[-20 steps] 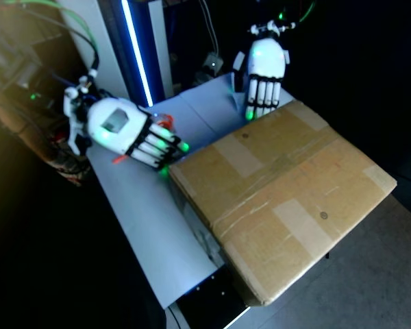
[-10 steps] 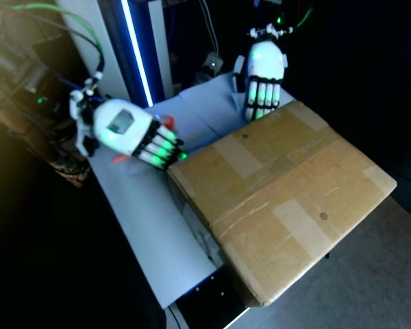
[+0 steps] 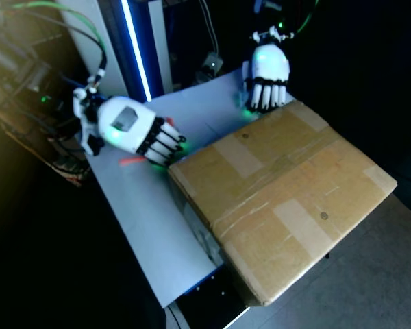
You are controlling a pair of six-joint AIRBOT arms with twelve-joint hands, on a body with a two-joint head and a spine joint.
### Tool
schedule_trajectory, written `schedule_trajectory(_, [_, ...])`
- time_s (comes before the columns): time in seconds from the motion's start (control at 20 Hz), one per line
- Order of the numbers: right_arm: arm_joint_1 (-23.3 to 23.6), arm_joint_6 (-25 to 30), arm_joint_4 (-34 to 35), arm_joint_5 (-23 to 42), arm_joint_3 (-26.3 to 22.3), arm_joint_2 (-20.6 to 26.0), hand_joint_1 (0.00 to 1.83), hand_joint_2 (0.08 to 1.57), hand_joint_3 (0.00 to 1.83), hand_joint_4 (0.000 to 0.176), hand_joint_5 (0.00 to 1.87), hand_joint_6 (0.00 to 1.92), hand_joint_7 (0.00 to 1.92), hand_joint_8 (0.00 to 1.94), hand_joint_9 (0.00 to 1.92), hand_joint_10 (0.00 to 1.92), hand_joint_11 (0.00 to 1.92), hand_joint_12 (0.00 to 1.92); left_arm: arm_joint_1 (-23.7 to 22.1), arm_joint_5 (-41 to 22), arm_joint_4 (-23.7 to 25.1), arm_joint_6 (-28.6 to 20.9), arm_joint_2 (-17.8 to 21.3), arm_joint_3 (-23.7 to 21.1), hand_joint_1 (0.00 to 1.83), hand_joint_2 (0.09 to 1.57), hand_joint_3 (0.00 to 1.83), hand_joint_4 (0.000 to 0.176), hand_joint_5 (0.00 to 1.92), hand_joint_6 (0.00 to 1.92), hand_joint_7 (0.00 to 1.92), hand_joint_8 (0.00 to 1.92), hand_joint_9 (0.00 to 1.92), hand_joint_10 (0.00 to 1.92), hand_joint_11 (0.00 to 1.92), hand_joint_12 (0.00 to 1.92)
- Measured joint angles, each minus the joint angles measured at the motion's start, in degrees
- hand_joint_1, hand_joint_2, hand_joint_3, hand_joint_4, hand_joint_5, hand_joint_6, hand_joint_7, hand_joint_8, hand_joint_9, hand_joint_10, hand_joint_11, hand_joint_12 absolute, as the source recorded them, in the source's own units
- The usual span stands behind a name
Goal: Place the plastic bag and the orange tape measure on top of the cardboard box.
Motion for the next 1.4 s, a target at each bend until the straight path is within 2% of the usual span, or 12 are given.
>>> schedule_trajectory(0.1, [0.15,-0.33,-0.44,1.44,-1.38,2.19,1.48,1.23,0.0,0.0,0.76,1.1,0.59,1.51,0.68,1.51,0.59,1.78,-1.14,-1.29,-0.87,-0.11,1.53,-1.01,1.24,1.45,0.0,0.0,0.31,1.88,0.49,1.86,0.32,1.92,0.06,1.92])
schedule_trajectory(0.4, [0.87,-0.59,-1.68,-1.86,-4.46,7.41,1.48,1.23,0.0,0.0,0.76,1.08,0.56,1.57,0.68,1.52,0.59,1.74,-3.06,-2.27,-1.49,-0.42,7.91,-4.2,0.95,1.5,0.0,0.0,0.28,1.92,0.46,1.89,0.15,1.66,0.0,1.92])
schedule_trajectory(0.45, [1.44,-0.55,-2.43,-2.86,-4.92,8.09,1.48,1.23,0.0,0.0,0.75,1.09,0.57,1.55,0.7,1.52,0.59,1.73,-3.54,-0.52,-0.02,-0.48,8.9,-4.9,1.23,1.44,0.0,0.0,0.34,1.8,0.5,1.85,0.33,1.91,0.04,1.92])
schedule_trajectory(0.6, [3.17,-0.61,-3.21,-5.44,-5.01,9.35,1.48,1.26,0.0,0.0,0.7,1.08,0.54,1.63,0.65,1.61,0.54,1.77,-4.85,4.79,2.69,-2.99,11.41,-5.7,1.24,1.43,0.0,0.0,0.37,1.79,0.45,1.83,0.37,1.92,0.08,1.92])
schedule_trajectory(0.65, [3.28,-0.59,-3.13,-6.16,-5.01,9.55,1.38,1.22,0.0,0.0,0.86,0.92,0.64,1.55,0.77,1.53,0.8,1.66,-5.55,5.25,2.95,-4.09,11.96,-5.7,1.24,1.44,0.0,0.0,0.38,1.81,0.43,1.83,0.36,1.92,0.03,1.92])
schedule_trajectory(0.8, [5.49,-0.59,-3.8,-7.76,-5.03,10.51,1.34,1.25,0.0,0.0,0.8,0.96,0.58,1.64,0.71,1.7,0.96,1.73,-9.46,7.87,4.92,-4.7,13.35,-5.6,1.25,1.42,0.0,0.0,0.4,1.79,0.46,1.77,0.39,1.92,0.12,1.92])
schedule_trajectory(0.85, [6.38,-0.59,-4.11,-8.13,-5.01,10.99,1.36,1.21,0.0,0.0,0.88,0.9,0.67,1.53,0.8,1.53,0.98,1.61,-10.64,8.7,5.7,-4.72,13.7,-5.6,1.25,1.42,0.0,0.0,0.39,1.79,0.47,1.76,0.39,1.92,0.12,1.92])
schedule_trajectory(0.9, [7.54,-0.59,-4.35,-8.41,-4.87,11.54,1.25,1.22,0.01,0.0,0.91,0.96,0.65,1.7,0.98,1.85,1.12,1.87,-11.61,9.62,6.49,-4.72,13.97,-5.57,1.25,1.42,0.0,0.0,0.4,1.8,0.46,1.73,0.41,1.92,0.13,1.92])
schedule_trajectory(1.0, [10.34,-0.61,-4.92,-8.5,-3.89,12.17,1.23,1.21,0.0,0.0,0.95,0.86,0.67,1.71,1.14,1.89,1.23,1.92,-15.15,9.88,7.85,-4.76,13.97,-4.74,1.25,1.41,0.0,0.0,0.41,1.79,0.44,1.73,0.43,1.92,0.11,1.92])
schedule_trajectory(1.05, [11.21,-0.63,-5.22,-8.5,-3.5,12.5,1.24,1.21,0.0,0.0,0.96,0.83,0.68,1.69,1.15,1.89,1.24,1.91,-16.94,9.97,8.39,-4.79,13.97,-4.11,1.26,1.4,0.0,0.0,0.41,1.74,0.51,1.71,0.44,1.91,0.13,1.92])
schedule_trajectory(1.1, [12.04,-0.63,-5.6,-8.81,-3.15,12.72,1.16,1.17,0.0,0.0,0.88,1.18,0.99,1.85,1.21,1.85,1.3,1.87,-18.82,10.45,8.87,-4.79,13.94,-3.54,1.27,1.4,0.0,0.0,0.39,1.71,0.55,1.72,0.41,1.92,0.08,1.92])
schedule_trajectory(1.4, [16.0,-1.84,-6.86,-7.8,-0.72,14.12,1.18,1.13,0.0,0.0,0.95,1.07,1.01,1.86,1.22,1.85,1.3,1.87,-27.76,9.53,9.44,-4.5,9.9,0.04,1.28,1.38,0.0,0.0,0.36,1.58,0.54,1.72,0.55,1.9,0.45,1.92])
